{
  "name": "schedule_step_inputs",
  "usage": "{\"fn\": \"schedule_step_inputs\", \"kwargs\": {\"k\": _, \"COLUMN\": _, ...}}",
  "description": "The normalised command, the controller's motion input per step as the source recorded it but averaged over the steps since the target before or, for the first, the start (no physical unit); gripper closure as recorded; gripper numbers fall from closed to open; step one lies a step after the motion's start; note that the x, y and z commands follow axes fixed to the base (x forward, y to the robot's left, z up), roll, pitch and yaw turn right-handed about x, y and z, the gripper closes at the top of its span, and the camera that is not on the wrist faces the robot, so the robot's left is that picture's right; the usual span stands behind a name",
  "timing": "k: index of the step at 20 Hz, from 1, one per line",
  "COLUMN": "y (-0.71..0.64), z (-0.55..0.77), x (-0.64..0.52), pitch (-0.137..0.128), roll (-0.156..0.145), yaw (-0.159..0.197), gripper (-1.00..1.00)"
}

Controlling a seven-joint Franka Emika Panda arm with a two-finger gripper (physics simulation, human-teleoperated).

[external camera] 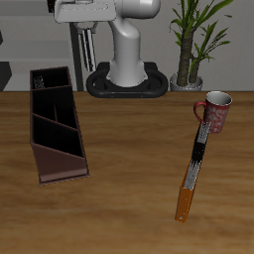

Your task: Place the left striped book into the right desk caddy's right compartment and place the right striped book into the right desk caddy's right compartment and place the orange book into the right desk caddy's left compartment

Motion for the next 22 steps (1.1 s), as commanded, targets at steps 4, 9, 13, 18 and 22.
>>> {"fn": "schedule_step_inputs", "kwargs": {"k": 4, "y": -0.58, "z": 0.30, "x": -0.05, "pitch": 0.056, "roll": 0.078, "yaw": -0.099, "gripper": 1.00}}
{"fn": "schedule_step_inputs", "kwargs": {"k": 9, "y": -0.68, "z": 0.43, "x": -0.12, "pitch": 0.044, "roll": 0.038, "yaw": -0.110, "gripper": 1.00}}
{"fn": "schedule_step_inputs", "kwargs": {"k": 13, "y": -0.46, "z": 0.39, "x": -0.09, "pitch": 0.069, "roll": 0.091, "yaw": 0.025, "gripper": 1.00}}
{"fn": "schedule_step_inputs", "kwargs": {"k": 18, "y": -0.35, "z": 0.26, "x": 0.16, "pitch": 0.104, "roll": 0.031, "yaw": 0.023, "gripper": 1.00}}
{"fn": "schedule_step_inputs", "kwargs": {"k": 22, "y": -0.29, "z": 0.16, "x": 0.30, "pitch": 0.111, "roll": 0.068, "yaw": 0.033, "gripper": 1.00}}
